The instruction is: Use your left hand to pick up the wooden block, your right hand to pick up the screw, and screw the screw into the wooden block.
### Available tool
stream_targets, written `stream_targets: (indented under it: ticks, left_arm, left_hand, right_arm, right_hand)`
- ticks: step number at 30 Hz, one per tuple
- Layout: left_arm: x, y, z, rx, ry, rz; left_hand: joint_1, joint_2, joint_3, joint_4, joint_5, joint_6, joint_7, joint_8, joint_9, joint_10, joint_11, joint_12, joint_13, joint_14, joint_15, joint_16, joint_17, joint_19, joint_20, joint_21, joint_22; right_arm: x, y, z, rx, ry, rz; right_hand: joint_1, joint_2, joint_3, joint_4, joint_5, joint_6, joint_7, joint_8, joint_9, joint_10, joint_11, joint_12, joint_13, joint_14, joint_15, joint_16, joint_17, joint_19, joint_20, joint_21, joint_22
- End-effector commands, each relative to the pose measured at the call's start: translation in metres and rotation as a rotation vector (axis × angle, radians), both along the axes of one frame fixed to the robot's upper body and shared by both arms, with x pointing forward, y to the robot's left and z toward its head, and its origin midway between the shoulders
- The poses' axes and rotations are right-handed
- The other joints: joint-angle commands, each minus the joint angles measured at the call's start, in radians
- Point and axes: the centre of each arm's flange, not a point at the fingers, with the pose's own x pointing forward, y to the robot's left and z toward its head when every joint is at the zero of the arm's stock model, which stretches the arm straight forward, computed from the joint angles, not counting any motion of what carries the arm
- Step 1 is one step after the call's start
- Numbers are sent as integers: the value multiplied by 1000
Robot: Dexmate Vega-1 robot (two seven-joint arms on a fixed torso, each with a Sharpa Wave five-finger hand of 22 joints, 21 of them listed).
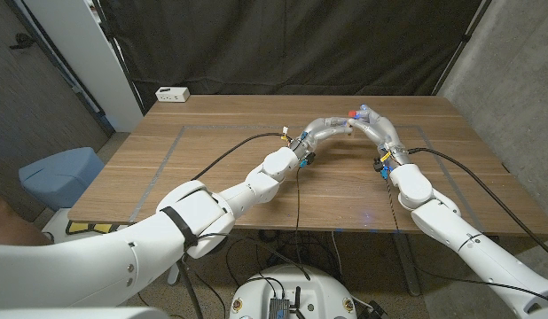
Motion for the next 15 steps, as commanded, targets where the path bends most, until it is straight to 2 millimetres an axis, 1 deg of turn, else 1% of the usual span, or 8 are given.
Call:
stream_targets:
  ticks: [1,3,8,12,14,15]
  left_arm:
    - [1,0,0,4,3,3]
    - [1,-1,0,4,4,3]
    - [1,-1,-1,6,4,4]
    - [1,0,-1,6,4,3]
    - [1,0,-1,6,3,3]
    - [1,1,-1,5,2,3]
  left_hand:
    - [1,11,6,4,6,47,13,9,4,7,-2,8,4,7,-96,-1,1,4,1,8,1]
    - [2,11,6,3,6,47,14,9,4,8,-2,8,4,8,-96,-1,1,4,1,8,1]
    - [1,10,6,3,5,47,12,9,4,8,-2,7,4,7,-97,-2,1,3,1,8,1]
    - [2,11,6,3,6,46,14,8,4,8,-2,7,4,7,-97,-2,1,3,2,8,1]
    - [2,12,6,4,6,46,14,8,4,8,-2,7,4,7,-96,-2,1,3,2,8,1]
    - [2,12,7,3,6,46,14,8,4,8,-2,7,4,7,-96,-2,1,3,1,8,1]
  right_arm:
    - [0,-2,1,-12,8,23]
    - [0,-2,1,-17,9,24]
    - [-1,-3,1,-16,14,30]
    - [-2,-4,2,-24,14,32]
    - [-4,-4,3,-30,17,32]
    - [-4,-4,4,-32,17,31]
  right_hand:
    - [-17,-8,-7,3,-3,-20,6,-12,-5,-16,3,-3,2,-10,7,-7,2,-12,1,-1,4]
    - [-23,-11,-9,4,-5,-29,8,-18,-9,-25,2,-5,2,-14,8,-7,2,-15,3,0,4]
    - [-33,-15,-12,6,-7,-41,7,-27,-15,-34,7,-5,2,-23,12,-8,2,-20,7,0,4]
    - [-46,-18,-14,9,-10,-66,12,-43,-23,-47,15,-5,2,-31,17,-9,1,-26,11,1,4]
    - [-50,-18,-15,10,-11,-71,14,-48,-26,-51,15,-5,2,-34,20,-8,1,-29,13,1,4]
    - [-55,-19,-16,11,-12,-82,15,-54,-29,-53,17,-4,2,-37,20,-9,1,-32,13,1,4]
